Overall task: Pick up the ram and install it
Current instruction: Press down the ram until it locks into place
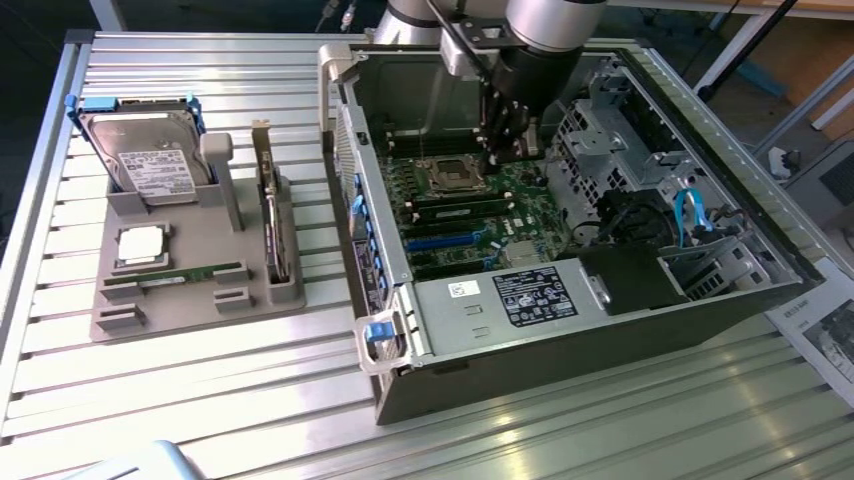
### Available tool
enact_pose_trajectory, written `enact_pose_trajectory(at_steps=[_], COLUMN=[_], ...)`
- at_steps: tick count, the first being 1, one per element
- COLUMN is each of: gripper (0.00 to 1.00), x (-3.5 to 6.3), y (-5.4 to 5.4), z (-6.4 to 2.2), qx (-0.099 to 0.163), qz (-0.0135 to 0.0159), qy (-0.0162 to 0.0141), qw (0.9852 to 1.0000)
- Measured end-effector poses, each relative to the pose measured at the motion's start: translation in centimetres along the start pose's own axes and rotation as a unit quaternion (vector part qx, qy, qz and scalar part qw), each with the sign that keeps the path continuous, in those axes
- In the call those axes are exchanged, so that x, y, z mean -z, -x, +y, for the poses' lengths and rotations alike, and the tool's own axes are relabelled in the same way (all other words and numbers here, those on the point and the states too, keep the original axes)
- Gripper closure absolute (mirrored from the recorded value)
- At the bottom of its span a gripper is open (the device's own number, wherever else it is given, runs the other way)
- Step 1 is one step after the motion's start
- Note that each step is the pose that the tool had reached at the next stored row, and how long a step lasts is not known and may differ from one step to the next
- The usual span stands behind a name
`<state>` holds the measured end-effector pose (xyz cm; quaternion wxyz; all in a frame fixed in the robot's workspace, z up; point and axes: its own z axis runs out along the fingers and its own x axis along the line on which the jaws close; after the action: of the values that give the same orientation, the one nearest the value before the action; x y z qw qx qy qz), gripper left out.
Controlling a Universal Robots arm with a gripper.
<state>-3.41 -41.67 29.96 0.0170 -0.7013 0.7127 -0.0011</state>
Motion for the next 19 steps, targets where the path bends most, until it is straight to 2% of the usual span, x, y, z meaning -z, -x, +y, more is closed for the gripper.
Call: enact_pose_trajectory(at_steps=[1, 2, 10, 12, 19], gripper=[0.90, 0.90, 0.90, 0.90, 0.90], x=[0.00, 0.01, 0.27, 0.70, 2.08], y=[0.0, 0.0, 0.0, 0.0, 0.0], z=[-0.09, -0.10, -0.11, -0.11, -0.15], qx=[0.000, 0.000, 0.000, 0.000, 0.000], qz=[0.0001, 0.0001, 0.0000, 0.0000, 0.0001], qy=[0.0052, 0.0063, 0.0067, 0.0070, 0.0110], qw=[1.0000, 1.0000, 1.0000, 1.0000, 0.9999])
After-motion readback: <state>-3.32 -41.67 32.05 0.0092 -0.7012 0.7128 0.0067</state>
